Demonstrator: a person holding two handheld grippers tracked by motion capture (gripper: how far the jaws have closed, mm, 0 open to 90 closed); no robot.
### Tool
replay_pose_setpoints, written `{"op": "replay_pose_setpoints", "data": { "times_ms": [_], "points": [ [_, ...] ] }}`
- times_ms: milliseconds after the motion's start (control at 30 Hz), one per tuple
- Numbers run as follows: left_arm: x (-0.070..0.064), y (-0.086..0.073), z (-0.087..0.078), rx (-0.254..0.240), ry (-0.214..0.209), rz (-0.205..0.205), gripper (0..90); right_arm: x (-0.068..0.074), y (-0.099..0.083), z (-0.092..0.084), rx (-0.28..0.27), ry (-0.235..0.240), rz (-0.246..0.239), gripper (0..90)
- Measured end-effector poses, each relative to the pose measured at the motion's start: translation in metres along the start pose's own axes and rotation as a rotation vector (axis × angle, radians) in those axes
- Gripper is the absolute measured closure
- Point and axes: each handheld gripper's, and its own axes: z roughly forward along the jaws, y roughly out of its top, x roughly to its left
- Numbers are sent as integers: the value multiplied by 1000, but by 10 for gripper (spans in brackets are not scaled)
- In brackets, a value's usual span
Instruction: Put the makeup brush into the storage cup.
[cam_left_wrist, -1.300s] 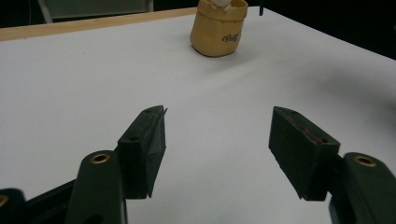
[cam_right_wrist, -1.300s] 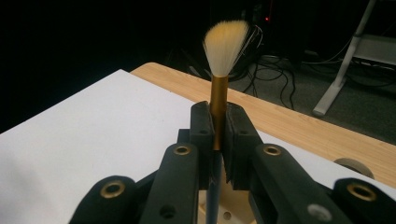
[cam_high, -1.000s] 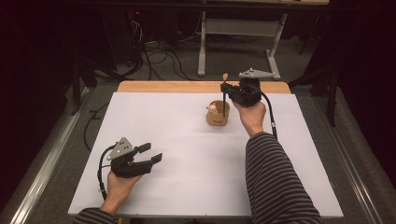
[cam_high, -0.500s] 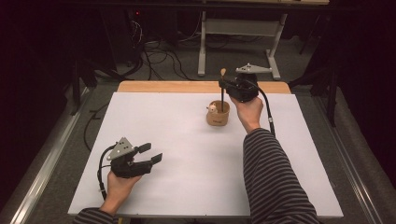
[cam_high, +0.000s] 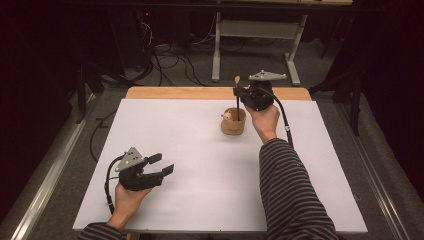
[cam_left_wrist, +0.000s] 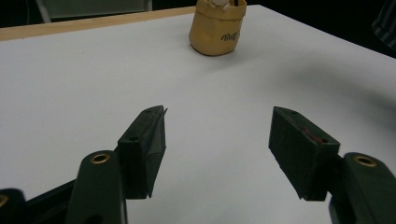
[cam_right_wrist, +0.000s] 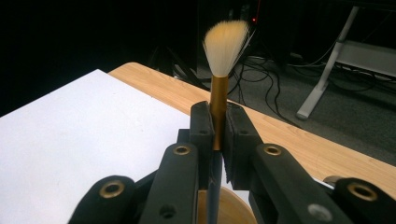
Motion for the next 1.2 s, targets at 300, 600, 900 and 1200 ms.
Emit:
{"op": "replay_pose_setpoints", "data": {
  "times_ms": [300,600,900,1200],
  "points": [
    [0,0,-1,0,1,2,368,-1,-4,4,22,-4,2,857],
    [-1,0,-1,-1,2,9,368,-2,-12,12,50,-7,14,855],
    [-1,0,-1,-4,3,10,368,-3,-17,17,80,-17,8,854],
    [-1,0,-1,-4,2,12,369,-3,-20,21,110,-21,12,852]
  ]
}}
